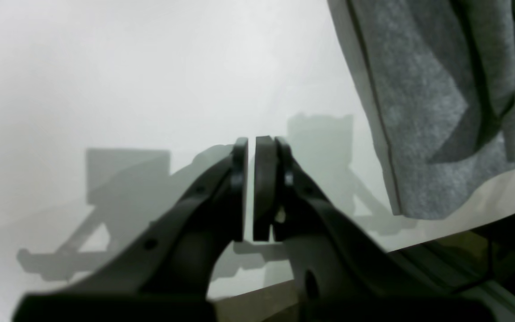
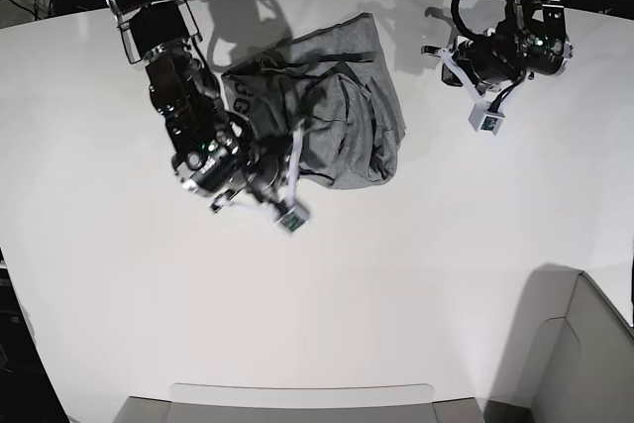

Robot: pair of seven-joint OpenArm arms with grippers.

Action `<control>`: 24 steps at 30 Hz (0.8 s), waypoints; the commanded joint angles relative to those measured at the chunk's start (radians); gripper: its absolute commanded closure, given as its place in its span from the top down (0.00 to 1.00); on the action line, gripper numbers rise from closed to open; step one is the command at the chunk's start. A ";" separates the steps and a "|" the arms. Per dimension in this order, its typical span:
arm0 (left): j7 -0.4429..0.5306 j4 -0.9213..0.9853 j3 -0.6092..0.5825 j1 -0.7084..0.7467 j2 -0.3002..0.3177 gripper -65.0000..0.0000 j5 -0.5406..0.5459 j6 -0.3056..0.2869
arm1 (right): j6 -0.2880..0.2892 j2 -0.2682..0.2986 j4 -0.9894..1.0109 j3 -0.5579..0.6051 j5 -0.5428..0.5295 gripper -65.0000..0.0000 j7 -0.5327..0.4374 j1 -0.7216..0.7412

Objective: Fold the T-shirt properly

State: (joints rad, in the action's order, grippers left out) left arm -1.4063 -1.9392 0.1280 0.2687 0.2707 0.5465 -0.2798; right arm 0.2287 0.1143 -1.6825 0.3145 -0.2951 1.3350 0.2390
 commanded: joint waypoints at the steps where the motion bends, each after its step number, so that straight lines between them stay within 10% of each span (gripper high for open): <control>1: 0.010 -0.015 0.031 -0.007 0.009 0.04 0.005 0.001 | 0.051 -0.005 -0.037 0.004 0.000 0.00 0.024 0.003; 8: 0.010 -0.001 0.200 -0.055 0.009 0.04 0.005 -0.002 | 0.469 0.028 -0.290 0.010 0.001 0.00 0.061 -0.119; 16: 0.010 0.083 0.209 -0.096 0.006 0.04 0.011 -0.002 | 0.469 0.088 -0.373 0.048 0.012 0.00 0.061 -0.129; 24: 0.010 0.116 0.210 -0.098 0.002 0.04 0.013 -0.002 | 0.469 -0.038 -0.359 -0.199 0.231 0.00 0.061 -0.002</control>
State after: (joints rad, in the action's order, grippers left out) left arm -1.4071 -1.8042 0.3305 0.1795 0.2630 0.5495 -0.2806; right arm 0.6872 0.0849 -2.0315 0.1089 -0.0429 1.4143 0.2161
